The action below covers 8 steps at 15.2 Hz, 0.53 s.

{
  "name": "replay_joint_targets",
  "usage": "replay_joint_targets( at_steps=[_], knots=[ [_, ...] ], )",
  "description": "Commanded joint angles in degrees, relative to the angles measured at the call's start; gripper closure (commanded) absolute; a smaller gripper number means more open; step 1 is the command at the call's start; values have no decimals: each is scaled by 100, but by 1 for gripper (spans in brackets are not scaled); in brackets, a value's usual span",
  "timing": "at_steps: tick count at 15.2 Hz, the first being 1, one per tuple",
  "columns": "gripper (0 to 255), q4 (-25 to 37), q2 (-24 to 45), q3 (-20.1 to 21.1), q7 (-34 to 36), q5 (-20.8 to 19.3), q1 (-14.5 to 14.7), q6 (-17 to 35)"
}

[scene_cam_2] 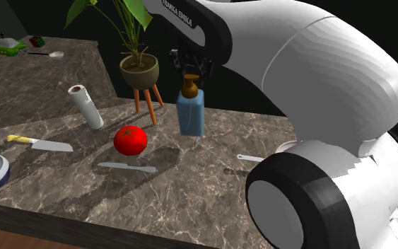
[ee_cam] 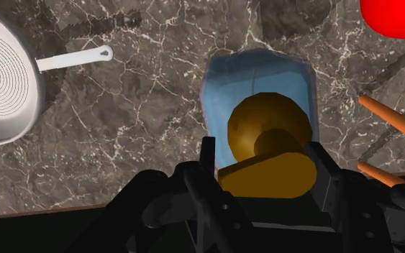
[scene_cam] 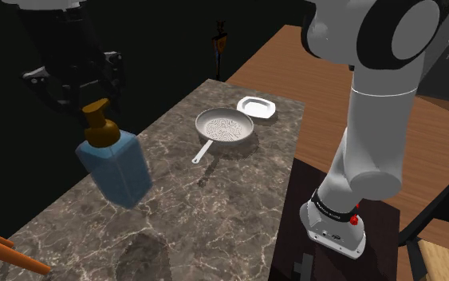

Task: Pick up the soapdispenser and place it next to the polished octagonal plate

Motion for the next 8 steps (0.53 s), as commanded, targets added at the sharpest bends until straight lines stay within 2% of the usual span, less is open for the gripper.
replay_joint_targets(
  at_steps=[1,4,8],
  knots=[
    [255,212,67,0,11,-42,53,-152],
    [255,-622,-600,-70,-456,342,-517,119],
    [255,-1467,-1356,-293,-1143,765,-1081,341]
  ],
)
